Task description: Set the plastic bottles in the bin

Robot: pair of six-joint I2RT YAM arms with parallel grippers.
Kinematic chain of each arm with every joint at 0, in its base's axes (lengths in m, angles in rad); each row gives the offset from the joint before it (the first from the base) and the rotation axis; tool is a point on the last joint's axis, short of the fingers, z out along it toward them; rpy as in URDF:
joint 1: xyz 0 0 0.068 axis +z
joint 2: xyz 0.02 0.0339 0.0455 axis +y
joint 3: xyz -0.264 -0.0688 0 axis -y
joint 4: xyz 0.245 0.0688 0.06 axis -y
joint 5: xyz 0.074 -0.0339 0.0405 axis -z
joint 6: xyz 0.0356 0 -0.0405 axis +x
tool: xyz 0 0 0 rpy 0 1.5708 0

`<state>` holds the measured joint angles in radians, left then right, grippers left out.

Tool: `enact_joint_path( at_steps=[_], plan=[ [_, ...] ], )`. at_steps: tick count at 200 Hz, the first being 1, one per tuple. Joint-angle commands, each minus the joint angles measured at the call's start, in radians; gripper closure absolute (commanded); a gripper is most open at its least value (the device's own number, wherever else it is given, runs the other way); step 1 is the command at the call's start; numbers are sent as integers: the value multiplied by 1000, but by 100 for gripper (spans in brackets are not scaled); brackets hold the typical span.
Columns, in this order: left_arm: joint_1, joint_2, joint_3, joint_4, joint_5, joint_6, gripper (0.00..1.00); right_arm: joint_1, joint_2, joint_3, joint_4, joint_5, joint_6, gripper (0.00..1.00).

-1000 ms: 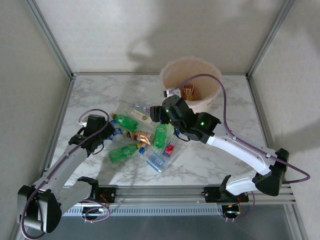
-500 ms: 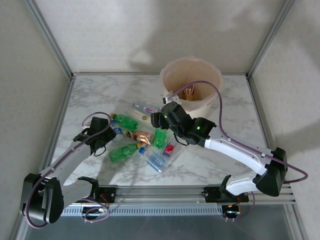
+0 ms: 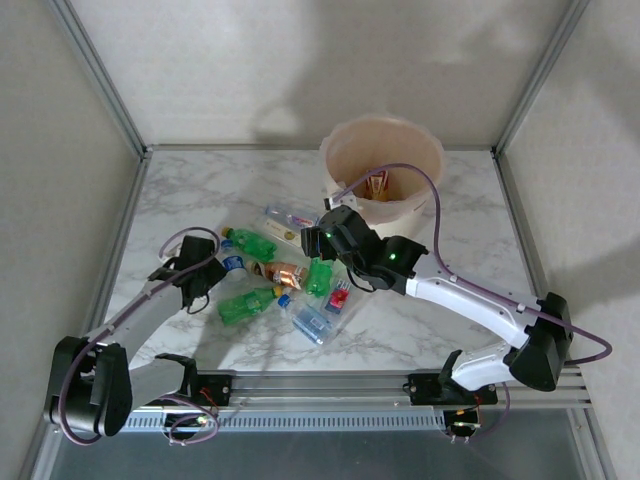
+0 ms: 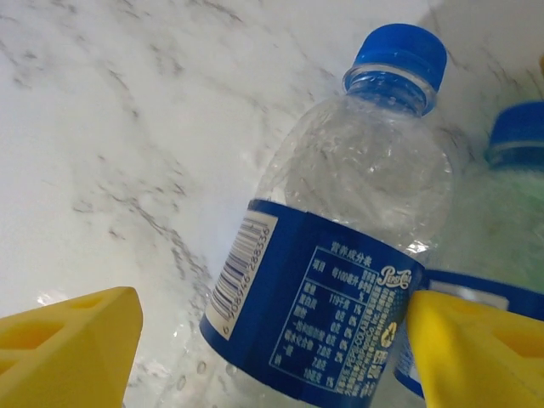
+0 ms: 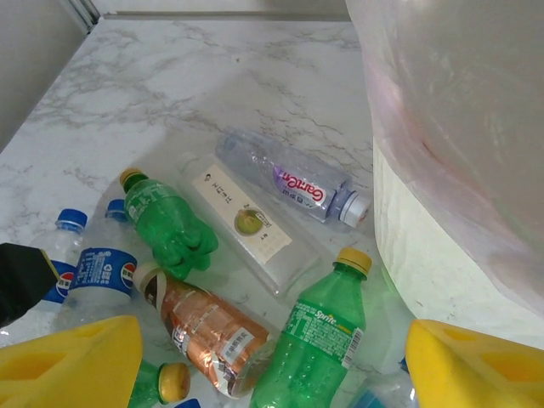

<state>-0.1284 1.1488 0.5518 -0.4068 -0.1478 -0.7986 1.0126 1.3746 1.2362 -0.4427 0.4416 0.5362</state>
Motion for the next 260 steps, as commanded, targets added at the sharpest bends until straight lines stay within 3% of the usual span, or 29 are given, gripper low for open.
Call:
enact_joint_path(
  at_steps=[1,88,188,260],
  plan=[
    [39,-15,-28,9,-36,-20,18,2,1,-23,40,-8,1,18],
    [67,130,-26,145,70,-20,15,1,5,-30,62,-36,13,18],
    [69,74,-38,133,45,-7,34,-1,-139,-109,123,-21,41,18],
    [69,84,-29,133,69,0,43,0,-230,-134,100,19,51,16]
  ],
)
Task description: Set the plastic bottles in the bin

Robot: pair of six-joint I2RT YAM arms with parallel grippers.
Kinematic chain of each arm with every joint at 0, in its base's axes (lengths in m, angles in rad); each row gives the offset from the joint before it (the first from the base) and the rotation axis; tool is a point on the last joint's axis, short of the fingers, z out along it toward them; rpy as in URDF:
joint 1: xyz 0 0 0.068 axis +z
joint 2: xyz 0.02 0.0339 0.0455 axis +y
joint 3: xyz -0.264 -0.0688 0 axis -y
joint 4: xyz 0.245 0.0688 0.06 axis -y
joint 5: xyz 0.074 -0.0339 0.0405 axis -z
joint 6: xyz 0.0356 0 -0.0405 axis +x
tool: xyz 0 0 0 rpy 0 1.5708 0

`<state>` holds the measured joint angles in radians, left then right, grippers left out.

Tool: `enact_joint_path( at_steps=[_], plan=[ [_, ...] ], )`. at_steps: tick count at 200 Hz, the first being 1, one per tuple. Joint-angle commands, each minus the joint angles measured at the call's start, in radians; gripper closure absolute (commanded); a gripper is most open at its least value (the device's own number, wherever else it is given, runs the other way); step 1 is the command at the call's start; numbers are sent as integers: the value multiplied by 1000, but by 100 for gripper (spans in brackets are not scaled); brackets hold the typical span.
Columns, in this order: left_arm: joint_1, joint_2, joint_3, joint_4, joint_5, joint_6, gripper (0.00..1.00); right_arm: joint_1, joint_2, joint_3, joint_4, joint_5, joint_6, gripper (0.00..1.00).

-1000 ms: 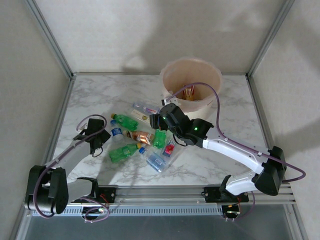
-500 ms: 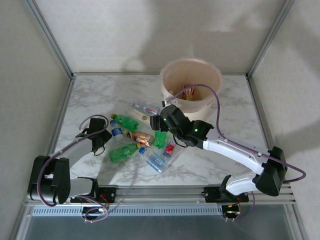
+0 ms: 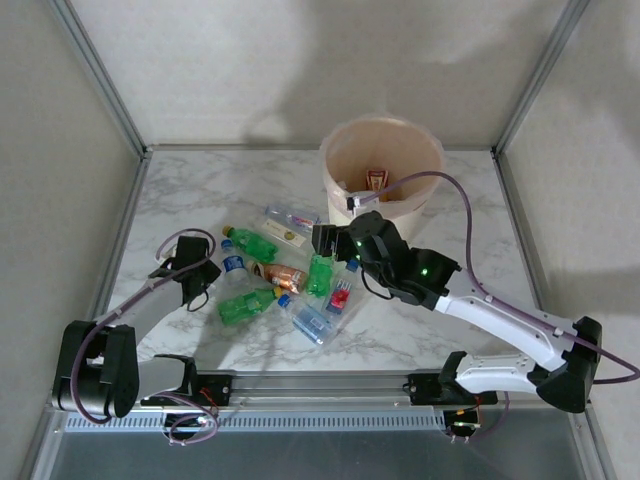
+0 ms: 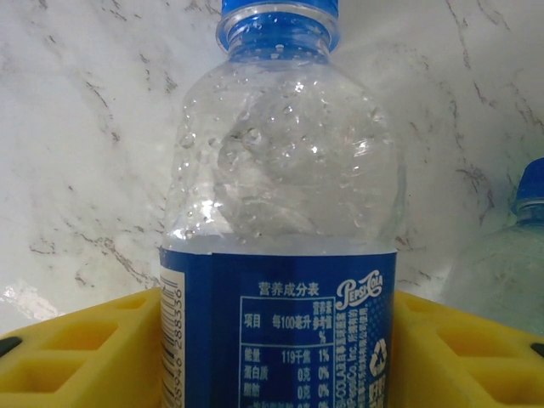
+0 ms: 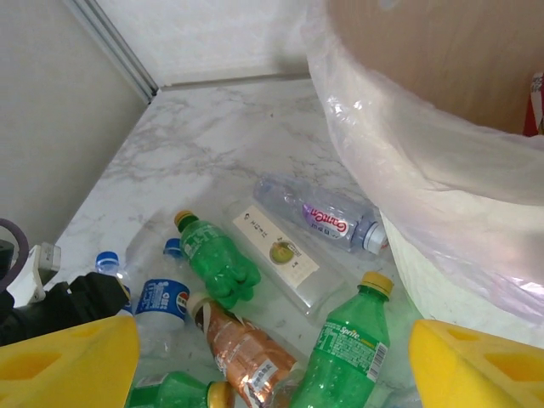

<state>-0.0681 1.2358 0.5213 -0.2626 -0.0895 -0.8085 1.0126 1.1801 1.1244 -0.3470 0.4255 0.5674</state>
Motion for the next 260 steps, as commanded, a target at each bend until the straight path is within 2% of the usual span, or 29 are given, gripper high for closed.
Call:
enact_joint_path(
  at_steps=[1,20,75,145,181,226,260],
  plan=[
    [8,-3,1,-12,11,10,43,-1,-36,-24,4,36,20,16],
    [8,-7,3,-17,18,9,48,-1,-49,-29,-4,42,24,16],
    [8,-67,56,-87,-13,28,50,-6,-79,-26,-33,90,41,16],
    [-27,-181,235,-144,58,78,52,-46,-147,-41,-144,158,110,15],
    [-158,-130,517,-191,38,98,55,-115,-212,-63,-238,168,169,15],
    [-390,55,908,-209,23,114,54,-144,-278,-94,-336,179,225,15],
    [-534,209,1110,-146,56,165,54,-144,-296,-118,-368,141,268,17]
  ],
)
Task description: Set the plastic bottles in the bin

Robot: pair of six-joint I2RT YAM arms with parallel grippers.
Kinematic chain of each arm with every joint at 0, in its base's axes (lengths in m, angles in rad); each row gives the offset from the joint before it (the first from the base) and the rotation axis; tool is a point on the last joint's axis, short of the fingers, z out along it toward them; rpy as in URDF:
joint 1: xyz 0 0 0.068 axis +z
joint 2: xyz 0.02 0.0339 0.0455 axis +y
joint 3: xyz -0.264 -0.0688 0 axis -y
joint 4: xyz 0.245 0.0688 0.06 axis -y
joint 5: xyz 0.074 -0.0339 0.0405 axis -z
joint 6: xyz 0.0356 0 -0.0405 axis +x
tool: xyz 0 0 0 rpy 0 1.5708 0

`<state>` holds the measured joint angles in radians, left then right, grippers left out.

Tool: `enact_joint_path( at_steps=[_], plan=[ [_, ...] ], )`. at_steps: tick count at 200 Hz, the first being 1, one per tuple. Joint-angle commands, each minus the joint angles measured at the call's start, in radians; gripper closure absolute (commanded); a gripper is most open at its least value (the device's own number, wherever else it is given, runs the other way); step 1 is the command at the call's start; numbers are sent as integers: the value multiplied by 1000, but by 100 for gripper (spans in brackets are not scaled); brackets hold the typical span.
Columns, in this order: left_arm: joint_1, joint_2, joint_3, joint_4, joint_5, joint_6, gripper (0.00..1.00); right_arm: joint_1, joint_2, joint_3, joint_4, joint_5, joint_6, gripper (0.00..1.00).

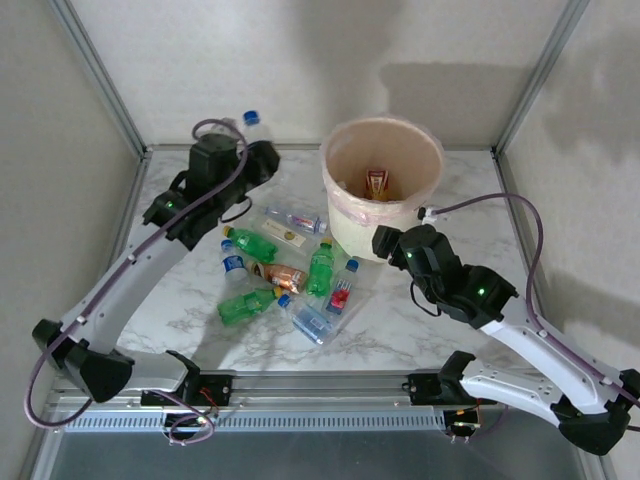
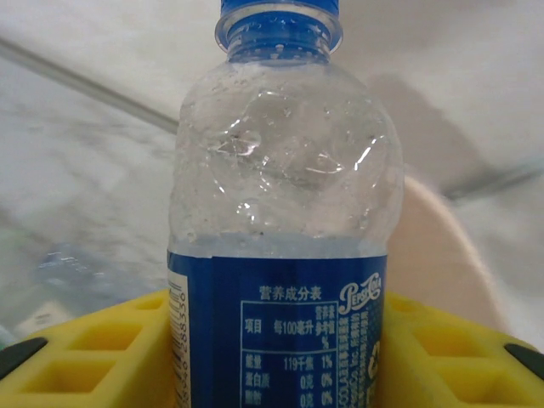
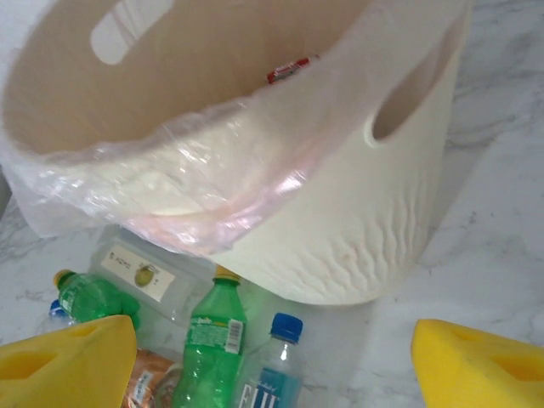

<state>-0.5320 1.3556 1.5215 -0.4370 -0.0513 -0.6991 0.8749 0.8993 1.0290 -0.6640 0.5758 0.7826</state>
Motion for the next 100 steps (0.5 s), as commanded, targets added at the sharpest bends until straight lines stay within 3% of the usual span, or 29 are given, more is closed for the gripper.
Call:
enact_joint_path(
  at_steps=[1,44,100],
  plan=[
    [-73,95,115,29,20,56,55,-6,-15,-23,-52,-10,53,17],
    [-200,334,350,55,51,99,55,11,-19,-69,-63,-71,79,19],
    [-236,541,528,14,70,107,52,26,-45,-99,-64,-74,90,18]
  ],
)
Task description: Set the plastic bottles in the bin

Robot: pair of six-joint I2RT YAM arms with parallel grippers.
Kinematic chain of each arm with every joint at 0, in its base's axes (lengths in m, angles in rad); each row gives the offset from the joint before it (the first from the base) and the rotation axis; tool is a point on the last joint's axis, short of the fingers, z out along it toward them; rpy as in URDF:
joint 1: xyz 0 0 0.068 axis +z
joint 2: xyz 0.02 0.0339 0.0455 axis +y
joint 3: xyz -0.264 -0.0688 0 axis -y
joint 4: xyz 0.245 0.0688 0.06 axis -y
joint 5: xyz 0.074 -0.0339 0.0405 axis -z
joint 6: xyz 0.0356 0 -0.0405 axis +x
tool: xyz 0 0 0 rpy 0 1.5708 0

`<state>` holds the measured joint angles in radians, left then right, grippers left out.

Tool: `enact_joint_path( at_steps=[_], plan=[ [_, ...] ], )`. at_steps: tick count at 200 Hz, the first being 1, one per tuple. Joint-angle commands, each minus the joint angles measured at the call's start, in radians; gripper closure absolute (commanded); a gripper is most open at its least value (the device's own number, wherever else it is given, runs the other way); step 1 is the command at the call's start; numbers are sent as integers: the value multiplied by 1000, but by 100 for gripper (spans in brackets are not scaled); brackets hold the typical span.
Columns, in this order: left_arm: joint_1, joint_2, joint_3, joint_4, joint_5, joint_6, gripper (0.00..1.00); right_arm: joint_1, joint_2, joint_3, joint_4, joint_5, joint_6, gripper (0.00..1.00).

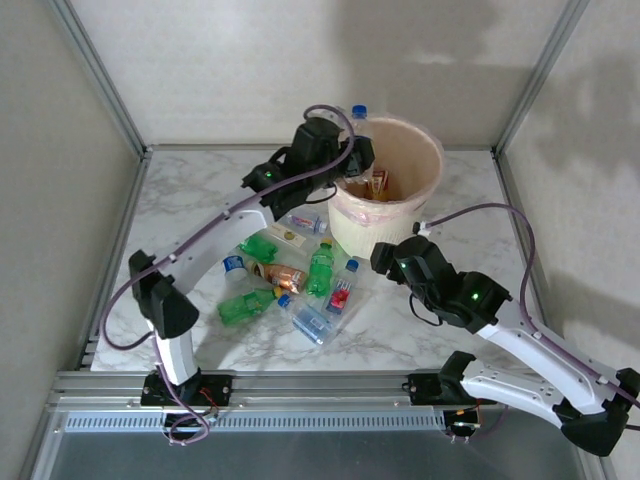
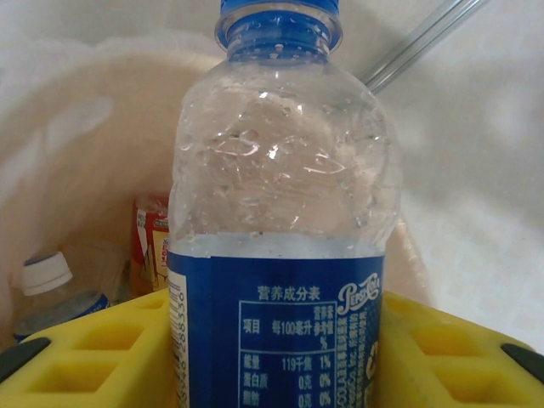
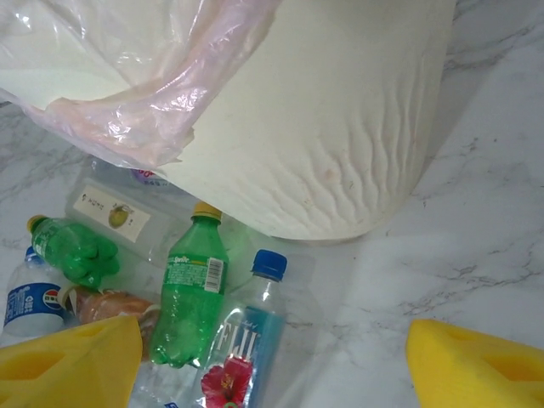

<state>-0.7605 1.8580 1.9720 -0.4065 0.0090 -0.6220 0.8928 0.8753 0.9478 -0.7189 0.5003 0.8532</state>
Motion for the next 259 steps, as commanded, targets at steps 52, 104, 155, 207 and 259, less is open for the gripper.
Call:
enact_joint_path(
  at_steps=[52,104,155,207,259],
  plan=[
    [-12,87,120,-40,-8,34,28,8,-1,-21,6,-35,-18,18],
    [-13,13,105,-59,-59,59,24,66,69,16,63,-91,-107,16],
    [-7,-300,-239,88,-203,63,21,229,219,35,171,-155,-182,13],
    [42,-614,-630,237,-289,31,1,344,422,84,213,-221,-260,14],
    [67,-703,-768,186,-277,35,0,354,566,120,223,-259,-301,14]
  ],
)
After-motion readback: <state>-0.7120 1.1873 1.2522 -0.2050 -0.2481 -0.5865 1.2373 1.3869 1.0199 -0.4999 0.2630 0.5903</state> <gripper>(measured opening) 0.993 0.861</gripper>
